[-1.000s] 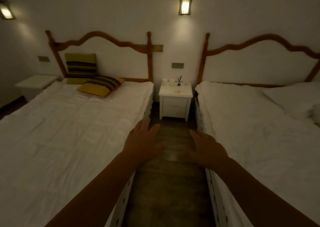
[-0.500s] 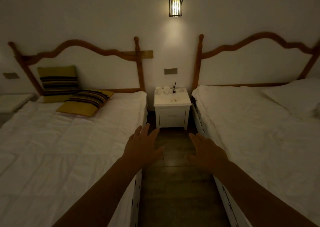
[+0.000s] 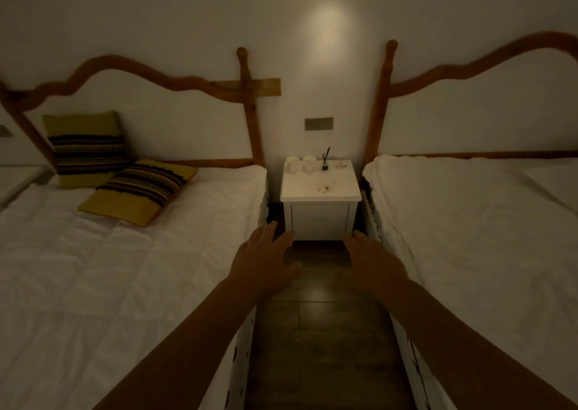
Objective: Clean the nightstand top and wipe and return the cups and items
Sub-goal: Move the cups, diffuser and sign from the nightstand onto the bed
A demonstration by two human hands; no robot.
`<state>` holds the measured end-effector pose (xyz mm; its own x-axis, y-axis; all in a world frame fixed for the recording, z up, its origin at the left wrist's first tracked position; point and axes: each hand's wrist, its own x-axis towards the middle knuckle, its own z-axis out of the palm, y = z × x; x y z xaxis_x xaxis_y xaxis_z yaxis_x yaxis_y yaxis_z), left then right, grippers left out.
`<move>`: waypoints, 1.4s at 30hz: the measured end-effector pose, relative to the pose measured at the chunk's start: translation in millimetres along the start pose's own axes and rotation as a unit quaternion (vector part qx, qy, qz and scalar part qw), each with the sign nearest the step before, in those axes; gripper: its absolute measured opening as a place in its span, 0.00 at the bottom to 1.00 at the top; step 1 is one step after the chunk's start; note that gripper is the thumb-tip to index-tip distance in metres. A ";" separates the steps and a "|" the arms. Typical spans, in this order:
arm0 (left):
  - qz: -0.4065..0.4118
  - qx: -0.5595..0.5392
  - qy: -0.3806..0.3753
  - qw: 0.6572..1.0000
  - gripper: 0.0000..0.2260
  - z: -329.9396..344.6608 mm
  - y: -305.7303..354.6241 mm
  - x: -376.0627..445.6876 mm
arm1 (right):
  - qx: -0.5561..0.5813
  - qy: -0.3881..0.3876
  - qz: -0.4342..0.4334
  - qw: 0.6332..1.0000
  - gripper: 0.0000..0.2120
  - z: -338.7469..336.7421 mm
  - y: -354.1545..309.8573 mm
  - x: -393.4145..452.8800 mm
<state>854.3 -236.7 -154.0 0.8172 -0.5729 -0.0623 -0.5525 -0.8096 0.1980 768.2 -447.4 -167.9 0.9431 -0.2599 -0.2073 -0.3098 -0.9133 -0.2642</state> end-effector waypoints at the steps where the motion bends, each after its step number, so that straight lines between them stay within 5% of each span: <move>1: -0.004 -0.002 -0.006 1.000 0.34 -0.6 1.6 12.7 | 0.001 -0.003 -0.001 1.000 0.40 -4.8 3.5 13.4; 9: -0.016 -0.030 -0.020 0.999 0.32 -12.0 -10.1 134.4 | -0.008 -0.013 -0.016 1.000 0.39 -47.8 25.5 148.1; 19: 0.002 -0.034 -0.019 0.999 0.32 -6.1 -92.0 327.6 | -0.018 0.016 -0.012 1.000 0.33 -46.4 2.0 339.2; 27: 0.023 -0.020 -0.054 0.998 0.30 -16.2 -151.0 477.7 | -0.009 -0.007 0.030 0.999 0.37 -60.3 -12.9 477.4; 42: -0.023 -0.033 -0.097 0.994 0.32 45.8 -171.3 719.6 | -0.015 -0.092 0.013 0.996 0.37 -36.4 63.3 738.8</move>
<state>1529.5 -516.1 -277.6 0.7903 -0.5548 -0.2599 -0.4983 -0.8289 0.2543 1449.8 -708.7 -303.5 0.8960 -0.2246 -0.3830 -0.3279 -0.9164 -0.2295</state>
